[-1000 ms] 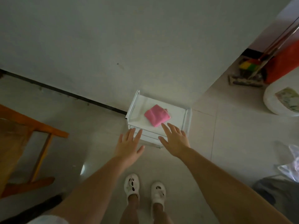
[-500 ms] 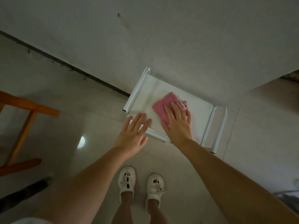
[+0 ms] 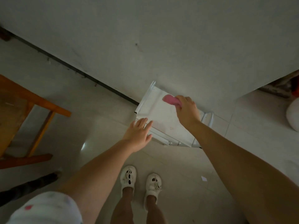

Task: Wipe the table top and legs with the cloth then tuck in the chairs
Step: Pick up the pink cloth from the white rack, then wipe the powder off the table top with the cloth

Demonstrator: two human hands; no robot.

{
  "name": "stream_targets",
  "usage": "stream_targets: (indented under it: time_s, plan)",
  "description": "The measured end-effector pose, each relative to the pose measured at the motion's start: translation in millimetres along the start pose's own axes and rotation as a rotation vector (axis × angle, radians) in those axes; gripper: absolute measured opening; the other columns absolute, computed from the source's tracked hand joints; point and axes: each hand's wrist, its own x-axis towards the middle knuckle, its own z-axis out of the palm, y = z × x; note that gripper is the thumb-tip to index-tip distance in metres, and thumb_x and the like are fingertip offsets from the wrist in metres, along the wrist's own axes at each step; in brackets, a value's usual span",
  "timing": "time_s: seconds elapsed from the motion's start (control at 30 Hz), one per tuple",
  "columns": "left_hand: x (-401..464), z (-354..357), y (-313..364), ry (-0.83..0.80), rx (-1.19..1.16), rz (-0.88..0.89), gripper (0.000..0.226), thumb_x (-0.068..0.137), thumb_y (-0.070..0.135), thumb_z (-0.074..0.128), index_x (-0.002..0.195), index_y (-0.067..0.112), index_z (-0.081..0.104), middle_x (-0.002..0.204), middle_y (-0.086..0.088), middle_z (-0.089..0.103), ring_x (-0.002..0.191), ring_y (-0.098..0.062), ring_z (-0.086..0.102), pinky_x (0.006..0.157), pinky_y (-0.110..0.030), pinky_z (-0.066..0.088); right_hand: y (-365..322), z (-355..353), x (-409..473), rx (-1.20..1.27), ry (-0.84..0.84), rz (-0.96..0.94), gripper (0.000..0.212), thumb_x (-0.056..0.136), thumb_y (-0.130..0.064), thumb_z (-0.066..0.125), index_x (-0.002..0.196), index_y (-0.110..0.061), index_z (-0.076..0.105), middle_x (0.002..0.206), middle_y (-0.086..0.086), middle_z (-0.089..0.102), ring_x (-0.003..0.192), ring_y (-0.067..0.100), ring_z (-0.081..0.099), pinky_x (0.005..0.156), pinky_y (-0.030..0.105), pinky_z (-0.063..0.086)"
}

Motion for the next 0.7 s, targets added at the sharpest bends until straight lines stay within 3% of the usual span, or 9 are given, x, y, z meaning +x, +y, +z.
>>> stream_targets:
  time_s: [0.2, 0.3, 0.4, 0.53, 0.7]
  plan:
    - [-97.3, -64.1, -11.1, 0.230, -0.191, -0.184, 0.055, 0.098, 0.037, 0.031, 0.145, 0.013, 0.016, 0.144, -0.009, 0.032, 0.130, -0.021, 0.034, 0.105, -0.033, 0.031, -62.7, -47.5, -39.0, 0.100, -0.028, -0.090, 0.024, 0.095, -0.019, 0.044, 0.117, -0.020, 0.054, 0.107, 0.005, 0.054, 0.086, 0.022, 0.054, 0.069, 0.029, 0.041]
    - [-152.9, -76.5, -25.6, 0.299, -0.209, -0.376, 0.053, 0.097, 0.037, 0.033, 0.144, 0.014, 0.021, 0.138, -0.008, 0.040, 0.124, -0.021, 0.041, 0.098, -0.033, 0.036, -99.4, -44.7, -57.0, 0.049, -0.129, -0.266, 0.022, 0.094, -0.018, 0.043, 0.112, -0.021, 0.055, 0.100, 0.007, 0.058, 0.086, 0.026, 0.058, 0.064, 0.029, 0.041]
    - [-211.1, -74.5, -33.5, 0.348, -0.222, -0.607, 0.053, 0.096, 0.035, 0.037, 0.143, 0.013, 0.025, 0.134, -0.010, 0.044, 0.119, -0.026, 0.045, 0.095, -0.037, 0.037, -141.6, -35.2, -75.8, -0.001, -0.213, -0.454, 0.030, 0.094, -0.016, 0.044, 0.123, -0.019, 0.052, 0.112, 0.009, 0.056, 0.101, 0.027, 0.054, 0.078, 0.035, 0.047]
    - [-289.5, -61.9, -20.7, 0.430, -0.266, -0.872, 0.054, 0.097, 0.036, 0.036, 0.144, 0.013, 0.022, 0.136, -0.012, 0.042, 0.122, -0.029, 0.042, 0.097, -0.038, 0.036, -195.5, -22.2, -112.2, -0.018, -0.319, -0.728, 0.034, 0.092, -0.012, 0.047, 0.125, -0.014, 0.053, 0.117, 0.013, 0.055, 0.105, 0.030, 0.053, 0.088, 0.040, 0.046]
    - [-384.1, -36.2, 43.5, 0.592, -0.356, -1.231, 0.056, 0.097, 0.041, 0.034, 0.145, 0.018, 0.018, 0.143, -0.006, 0.035, 0.128, -0.023, 0.038, 0.101, -0.036, 0.036, -246.2, -16.6, -180.9, -0.001, -0.451, -1.086, 0.035, 0.086, -0.005, 0.053, 0.120, -0.010, 0.058, 0.106, 0.018, 0.059, 0.093, 0.034, 0.056, 0.081, 0.040, 0.046]
